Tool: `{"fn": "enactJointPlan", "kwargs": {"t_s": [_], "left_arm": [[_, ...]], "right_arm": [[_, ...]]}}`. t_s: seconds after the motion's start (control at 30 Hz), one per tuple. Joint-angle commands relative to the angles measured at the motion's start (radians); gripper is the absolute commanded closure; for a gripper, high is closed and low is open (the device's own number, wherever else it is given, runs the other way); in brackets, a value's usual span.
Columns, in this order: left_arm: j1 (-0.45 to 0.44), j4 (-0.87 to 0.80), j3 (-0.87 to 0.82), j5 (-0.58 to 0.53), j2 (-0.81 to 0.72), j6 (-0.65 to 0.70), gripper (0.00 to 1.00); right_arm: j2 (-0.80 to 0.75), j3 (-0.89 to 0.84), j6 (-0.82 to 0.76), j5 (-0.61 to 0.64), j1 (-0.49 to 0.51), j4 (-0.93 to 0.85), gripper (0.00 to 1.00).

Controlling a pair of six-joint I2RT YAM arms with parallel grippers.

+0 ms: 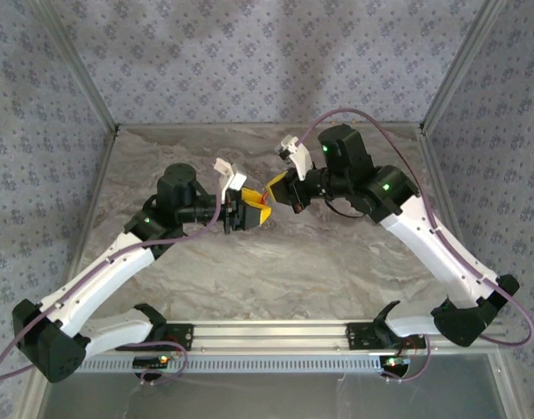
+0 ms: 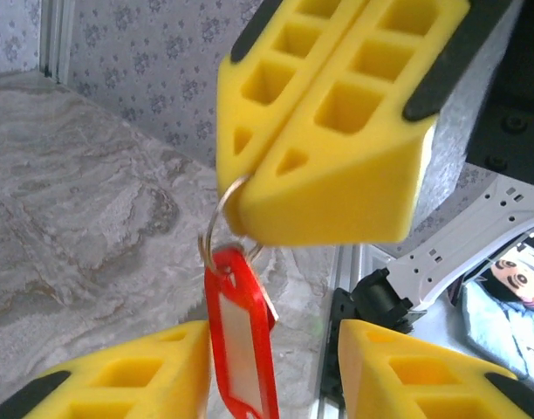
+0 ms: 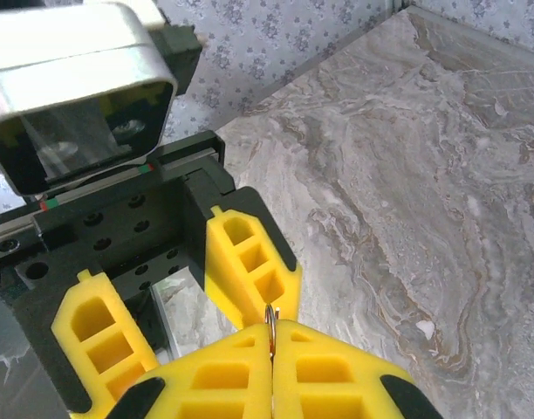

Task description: Remove the keys from the keyring

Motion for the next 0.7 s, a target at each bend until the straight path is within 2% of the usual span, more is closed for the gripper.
{"fn": "enactJointPlan", "kwargs": {"t_s": [0.0,0.17,0.43,0.5,0.53,0.6,0.67], "left_arm": [[-0.005,-0.041,0.033,0.009,-0.037,0.037,0.63],[-0.005,-0.061,0.039,0.004,-0.036,0.049,0.80],[-0.005,-0.126,0.065,-0.048,-0.036,0.089,0.98],[-0.005,-0.150,0.072,-0.085,-0.040,0.102,1.00],[-0.005,-0.155,0.073,-0.099,-0.043,0.104,0.98],[-0.004,-0.141,0.065,-0.115,-0.049,0.095,0.66],[-0.004,-0.106,0.051,-0.103,-0.054,0.088,0.62]], "right_arm": [[-0.026,0.025,0.017,-0.027,-0.006,0.016,0.93],[-0.028,0.024,0.023,-0.033,-0.009,0.021,0.92],[-0.038,0.015,0.024,-0.031,-0.011,0.018,0.92],[-0.047,0.000,0.033,-0.038,-0.020,0.029,0.92],[-0.052,-0.009,0.039,-0.044,-0.023,0.040,0.92],[-0.058,-0.019,0.047,-0.055,-0.028,0.053,0.92],[-0.060,-0.019,0.052,-0.063,-0.027,0.055,0.92]]}}
